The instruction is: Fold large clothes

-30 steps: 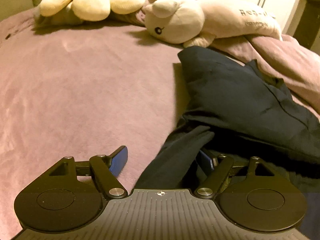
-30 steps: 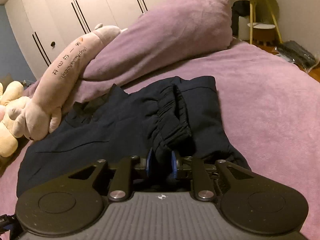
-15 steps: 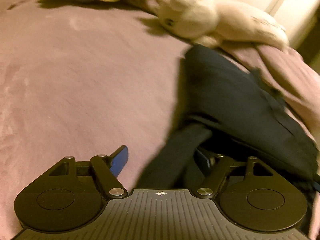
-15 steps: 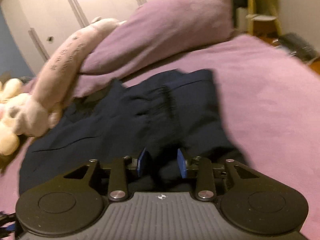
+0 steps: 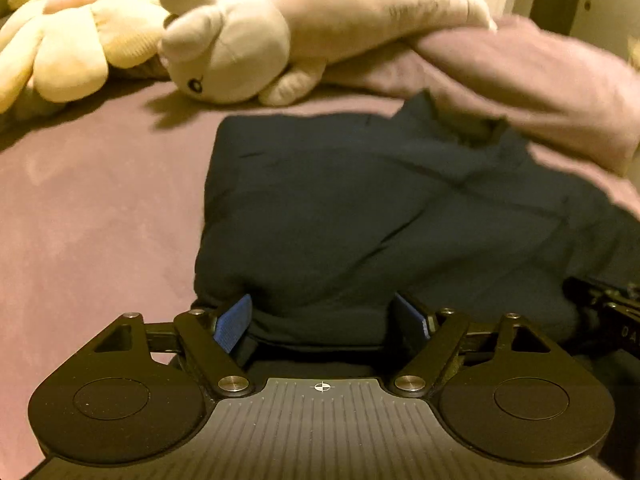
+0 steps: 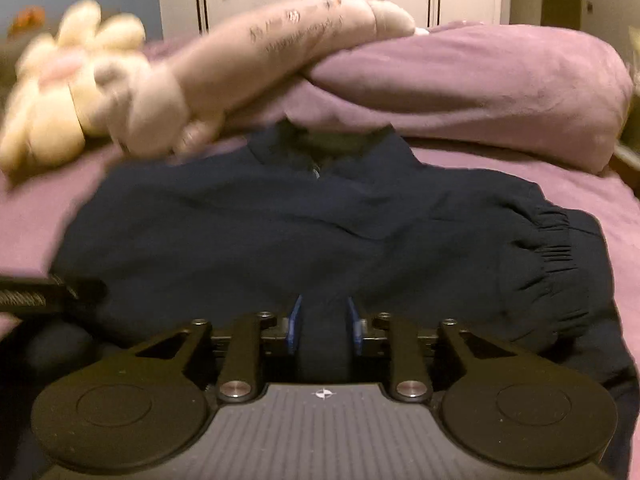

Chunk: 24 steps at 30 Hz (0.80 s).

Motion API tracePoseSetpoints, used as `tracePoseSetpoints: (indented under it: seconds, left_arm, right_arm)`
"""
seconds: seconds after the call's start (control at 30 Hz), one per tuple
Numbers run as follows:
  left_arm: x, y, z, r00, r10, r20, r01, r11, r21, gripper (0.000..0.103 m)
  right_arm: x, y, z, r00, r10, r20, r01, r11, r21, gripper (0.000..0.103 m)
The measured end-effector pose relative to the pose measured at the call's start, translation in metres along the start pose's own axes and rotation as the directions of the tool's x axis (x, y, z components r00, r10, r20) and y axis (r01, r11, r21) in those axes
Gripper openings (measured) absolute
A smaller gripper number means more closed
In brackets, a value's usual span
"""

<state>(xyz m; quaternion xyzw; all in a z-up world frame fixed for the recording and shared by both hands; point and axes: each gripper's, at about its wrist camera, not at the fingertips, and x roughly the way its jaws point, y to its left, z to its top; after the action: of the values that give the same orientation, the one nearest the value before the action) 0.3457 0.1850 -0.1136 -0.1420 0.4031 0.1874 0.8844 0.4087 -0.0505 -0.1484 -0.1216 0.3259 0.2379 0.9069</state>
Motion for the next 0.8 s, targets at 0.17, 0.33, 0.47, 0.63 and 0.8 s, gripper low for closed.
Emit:
tracePoseSetpoints:
  seconds: [0.17,0.33,0.47,0.63,0.8]
  left_arm:
    - [0.002,0.006,-0.003,1.000,-0.005,0.020,0.004,0.999,0.044,0.088]
    - [0.000,0.017,-0.009,1.000,0.011,0.014,-0.012,1.000,0.011,0.091]
    - [-0.010,0.021,-0.013,1.000,0.025,-0.011,-0.025,1.000,0.008,0.091]
    - [-0.011,0.032,-0.027,0.985,0.153,-0.074,-0.147,0.986,0.083,0.088]
    - [-0.053,0.074,-0.047,0.992,0.106,-0.072,-0.107,0.994,-0.013,0.085]
  right_arm:
    - [-0.001,-0.084,-0.017,0.998,-0.065,0.005,0.063,0.978,0.198,0.000]
    - [-0.030,-0.079,-0.015,0.997,-0.071,0.015,0.066,0.974,0.216,0.001]
    - [-0.026,-0.061,-0.019,0.996,-0.083,-0.018,0.085,0.986,0.145,0.010]
    - [-0.023,-0.055,-0.019,0.987,-0.138,-0.083,0.145,0.986,0.086,0.010]
    - [-0.072,-0.072,-0.042,0.980,-0.146,-0.137,0.172,0.963,0.205,0.013]
